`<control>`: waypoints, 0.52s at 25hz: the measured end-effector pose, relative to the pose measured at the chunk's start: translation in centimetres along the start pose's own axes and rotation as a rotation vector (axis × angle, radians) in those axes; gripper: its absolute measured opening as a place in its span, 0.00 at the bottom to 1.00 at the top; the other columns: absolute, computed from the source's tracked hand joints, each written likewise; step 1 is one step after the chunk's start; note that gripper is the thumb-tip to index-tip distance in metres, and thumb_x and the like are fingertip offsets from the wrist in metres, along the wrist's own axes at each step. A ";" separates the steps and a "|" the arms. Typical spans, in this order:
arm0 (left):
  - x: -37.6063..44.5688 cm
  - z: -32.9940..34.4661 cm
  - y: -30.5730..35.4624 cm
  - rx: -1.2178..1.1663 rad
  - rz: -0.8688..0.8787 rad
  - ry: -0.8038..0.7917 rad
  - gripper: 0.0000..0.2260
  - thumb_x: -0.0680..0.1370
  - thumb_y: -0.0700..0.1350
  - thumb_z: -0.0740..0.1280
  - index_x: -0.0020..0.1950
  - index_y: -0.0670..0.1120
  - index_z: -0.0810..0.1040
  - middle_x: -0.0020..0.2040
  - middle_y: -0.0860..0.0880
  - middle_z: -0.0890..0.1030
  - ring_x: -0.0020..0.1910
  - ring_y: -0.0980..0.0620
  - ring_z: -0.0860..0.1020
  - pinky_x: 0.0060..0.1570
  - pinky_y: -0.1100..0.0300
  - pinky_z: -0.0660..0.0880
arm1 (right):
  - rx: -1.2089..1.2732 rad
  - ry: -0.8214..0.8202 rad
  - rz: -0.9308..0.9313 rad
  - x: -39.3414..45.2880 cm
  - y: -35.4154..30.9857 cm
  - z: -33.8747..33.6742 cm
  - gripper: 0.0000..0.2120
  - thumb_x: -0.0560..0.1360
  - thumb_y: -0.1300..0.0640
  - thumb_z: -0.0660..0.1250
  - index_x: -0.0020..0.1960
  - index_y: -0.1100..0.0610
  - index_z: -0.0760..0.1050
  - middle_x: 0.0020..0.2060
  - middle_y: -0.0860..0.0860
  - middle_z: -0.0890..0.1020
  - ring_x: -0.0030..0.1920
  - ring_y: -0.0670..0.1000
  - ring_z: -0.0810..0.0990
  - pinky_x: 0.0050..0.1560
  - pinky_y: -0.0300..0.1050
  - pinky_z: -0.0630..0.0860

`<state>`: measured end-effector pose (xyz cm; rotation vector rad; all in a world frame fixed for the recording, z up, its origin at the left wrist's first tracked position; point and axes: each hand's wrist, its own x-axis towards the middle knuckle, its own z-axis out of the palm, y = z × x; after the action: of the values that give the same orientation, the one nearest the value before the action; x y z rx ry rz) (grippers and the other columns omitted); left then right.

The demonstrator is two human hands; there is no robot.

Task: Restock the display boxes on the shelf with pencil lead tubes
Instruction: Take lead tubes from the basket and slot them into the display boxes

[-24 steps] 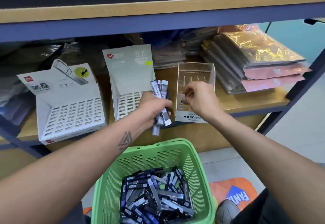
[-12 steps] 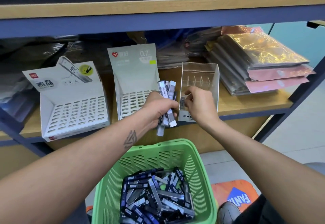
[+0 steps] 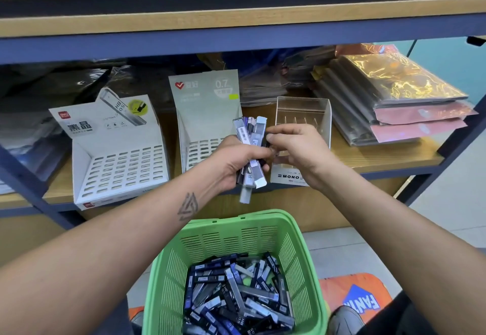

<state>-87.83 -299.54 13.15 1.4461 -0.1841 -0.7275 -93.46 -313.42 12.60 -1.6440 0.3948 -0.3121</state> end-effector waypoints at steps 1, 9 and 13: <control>-0.1 -0.1 -0.1 0.015 0.013 -0.012 0.16 0.71 0.32 0.76 0.57 0.34 0.81 0.40 0.39 0.83 0.31 0.46 0.78 0.31 0.59 0.78 | 0.022 -0.022 0.025 -0.1 0.0 -0.1 0.07 0.75 0.63 0.74 0.53 0.59 0.83 0.44 0.54 0.85 0.40 0.50 0.83 0.40 0.44 0.80; -0.3 -1.0 -0.2 0.003 0.016 -0.011 0.05 0.75 0.31 0.70 0.50 0.35 0.79 0.46 0.34 0.84 0.31 0.46 0.81 0.29 0.61 0.76 | 0.305 0.014 0.112 -0.4 0.1 -2.2 0.05 0.74 0.71 0.72 0.47 0.66 0.77 0.40 0.62 0.82 0.35 0.53 0.84 0.40 0.41 0.83; 0.2 -1.6 -0.3 -0.045 -0.015 0.004 0.04 0.75 0.32 0.69 0.48 0.36 0.80 0.45 0.35 0.83 0.31 0.48 0.80 0.29 0.62 0.76 | 0.327 -0.052 0.127 -0.5 0.1 -2.6 0.08 0.76 0.74 0.67 0.55 0.71 0.77 0.47 0.67 0.83 0.42 0.56 0.87 0.45 0.43 0.84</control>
<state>-86.91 -298.35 12.59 1.4068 -0.1532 -0.7370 -95.03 -315.55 12.77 -1.2991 0.3850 -0.2249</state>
